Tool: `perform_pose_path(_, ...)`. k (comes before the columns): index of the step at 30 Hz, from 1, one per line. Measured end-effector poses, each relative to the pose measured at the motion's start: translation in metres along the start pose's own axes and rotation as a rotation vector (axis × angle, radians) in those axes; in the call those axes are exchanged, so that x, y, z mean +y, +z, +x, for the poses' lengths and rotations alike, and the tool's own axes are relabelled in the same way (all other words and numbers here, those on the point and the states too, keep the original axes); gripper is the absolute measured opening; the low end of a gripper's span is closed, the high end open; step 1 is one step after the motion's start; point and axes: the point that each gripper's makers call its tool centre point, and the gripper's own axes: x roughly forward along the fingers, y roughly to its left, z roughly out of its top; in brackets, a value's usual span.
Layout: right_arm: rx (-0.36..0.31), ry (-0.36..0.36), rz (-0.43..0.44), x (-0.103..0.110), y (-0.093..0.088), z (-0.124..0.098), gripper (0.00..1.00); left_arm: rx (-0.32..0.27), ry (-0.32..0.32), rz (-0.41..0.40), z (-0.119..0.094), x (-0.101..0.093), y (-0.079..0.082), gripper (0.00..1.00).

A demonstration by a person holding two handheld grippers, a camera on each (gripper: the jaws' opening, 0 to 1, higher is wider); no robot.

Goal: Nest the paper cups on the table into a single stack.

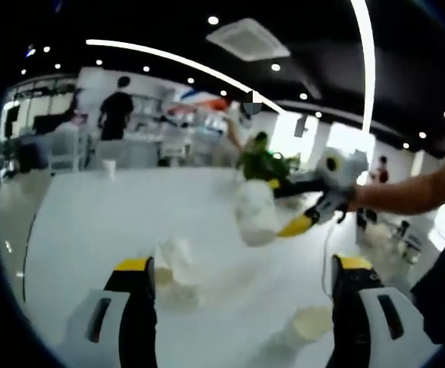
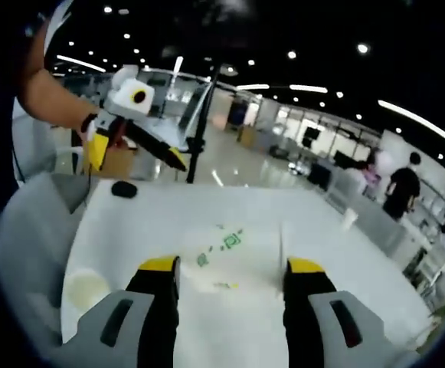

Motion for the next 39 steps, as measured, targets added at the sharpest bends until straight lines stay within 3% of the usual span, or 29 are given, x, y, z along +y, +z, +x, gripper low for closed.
perform_pose_path(3,-0.012,0.028,-0.007,0.012,0.006,-0.002,0.51,0.04,-0.073,-0.112,0.009,-0.015,0.0,0.85)
perform_pose_path(7,-0.036,0.073,-0.019,0.027,0.017,-0.004,0.51,0.066,-0.069,-0.065,0.029,-0.019,0.004,0.9)
perform_pose_path(15,-0.069,0.116,-0.042,0.042,0.036,-0.006,0.51,0.186,-0.119,-0.121,0.058,-0.03,-0.001,0.72)
perform_pose_path(19,-0.074,0.126,-0.049,0.048,0.037,-0.007,0.51,0.18,-0.123,-0.071,0.063,-0.036,0.004,0.65)
perform_pose_path(31,-0.088,0.138,-0.071,0.055,0.042,-0.003,0.51,0.217,-0.104,-0.066,0.07,-0.04,0.002,0.45)
perform_pose_path(39,-0.09,0.142,-0.095,0.059,0.046,-0.004,0.51,0.232,-0.104,-0.108,0.072,-0.042,0.0,0.47)
